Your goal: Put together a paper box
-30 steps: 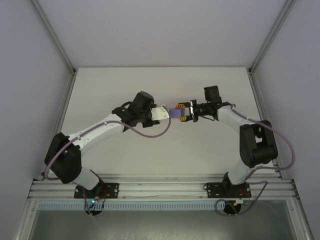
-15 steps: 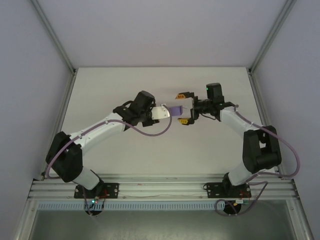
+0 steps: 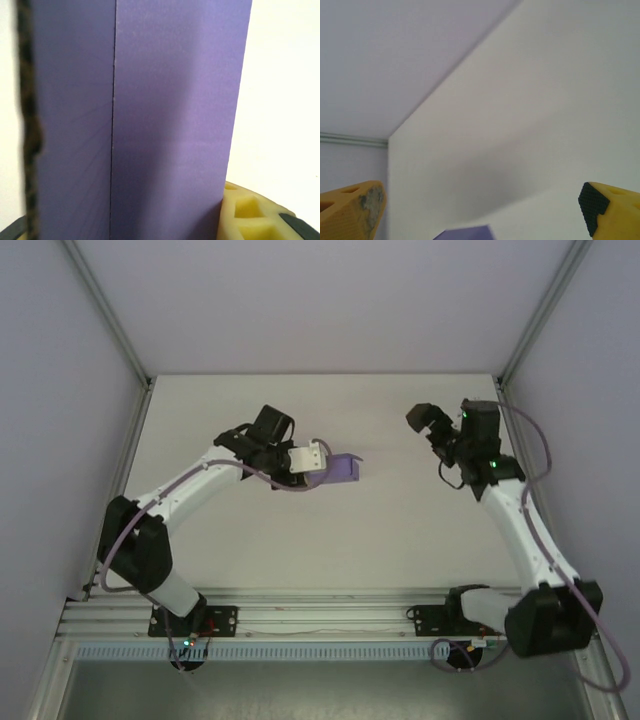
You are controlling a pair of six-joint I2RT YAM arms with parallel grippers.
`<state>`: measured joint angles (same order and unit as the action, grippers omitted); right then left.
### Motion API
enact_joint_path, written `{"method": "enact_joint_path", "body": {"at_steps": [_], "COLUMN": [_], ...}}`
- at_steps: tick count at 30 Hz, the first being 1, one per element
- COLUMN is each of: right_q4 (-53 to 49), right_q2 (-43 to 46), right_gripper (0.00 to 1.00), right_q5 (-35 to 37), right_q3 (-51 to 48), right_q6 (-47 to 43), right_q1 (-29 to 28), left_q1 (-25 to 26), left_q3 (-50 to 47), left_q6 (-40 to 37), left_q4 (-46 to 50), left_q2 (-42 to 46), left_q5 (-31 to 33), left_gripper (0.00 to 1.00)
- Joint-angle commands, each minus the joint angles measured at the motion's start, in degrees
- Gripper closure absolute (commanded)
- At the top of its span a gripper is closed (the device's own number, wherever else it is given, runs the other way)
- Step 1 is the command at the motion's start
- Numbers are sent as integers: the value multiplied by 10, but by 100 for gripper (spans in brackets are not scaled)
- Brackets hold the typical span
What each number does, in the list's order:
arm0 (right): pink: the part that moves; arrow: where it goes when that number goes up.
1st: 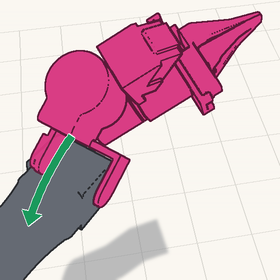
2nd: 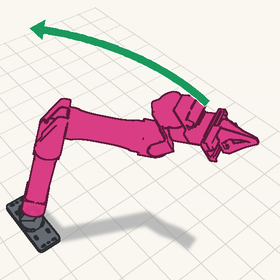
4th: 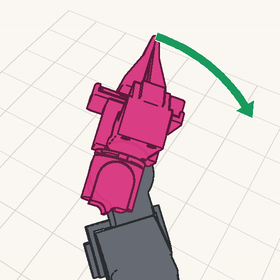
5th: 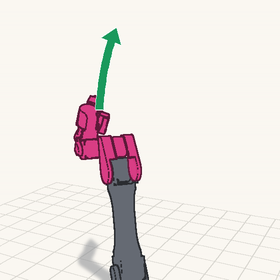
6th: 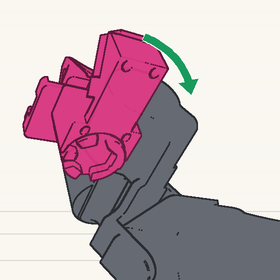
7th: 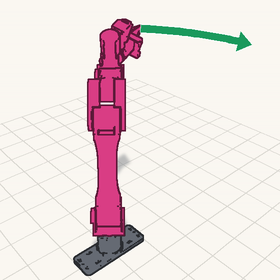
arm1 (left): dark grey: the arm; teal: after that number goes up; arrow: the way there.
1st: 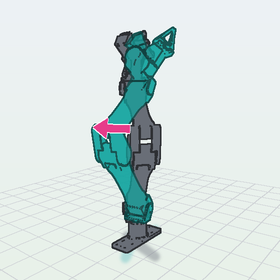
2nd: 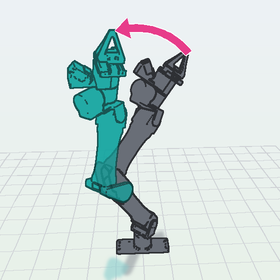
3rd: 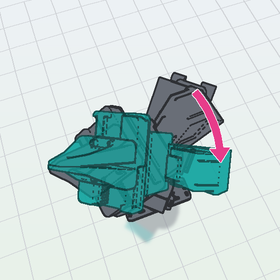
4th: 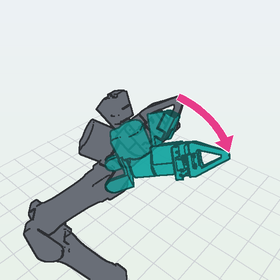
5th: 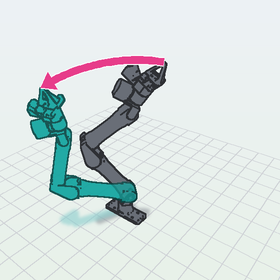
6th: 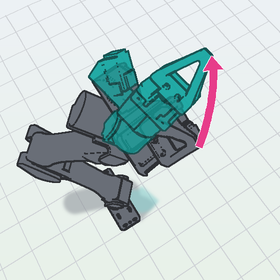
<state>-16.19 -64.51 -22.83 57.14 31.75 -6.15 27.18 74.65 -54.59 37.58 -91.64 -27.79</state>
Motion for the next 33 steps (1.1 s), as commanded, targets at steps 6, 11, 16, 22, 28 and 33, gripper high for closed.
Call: {"method": "enact_joint_path", "body": {"at_steps": [6, 11, 16, 22, 28, 33], "right_q4": [36, -98, -179, -238, -224, -254], "right_q2": [64, 66, -10, -128, -220, -270], "right_gripper": [0, 0, 7, 24, 39, 52], "right_q5": [-175, -237, -177, -146, -100, -86], "right_q3": [-51, -41, 12, 89, 153, 192], "right_q6": [-407, -616, -668, -705, -670, -671], "right_q1": [-8, -65, -112, -154, -167, -176], "left_q1": [-9, -9, -10, -7, -2, 1], "left_q3": [126, 178, 198, 214, 223, 222], "left_q6": [-44, -46, -48, -46, -39, -36], "left_q4": [184, 233, 252, 262, 267, 260], "left_q2": [-135, -191, -208, -224, -236, -236], "left_q5": [-59, -54, -54, -48, -35, -34], "left_gripper": [74, 74, 74, 74, 73, 74]}}
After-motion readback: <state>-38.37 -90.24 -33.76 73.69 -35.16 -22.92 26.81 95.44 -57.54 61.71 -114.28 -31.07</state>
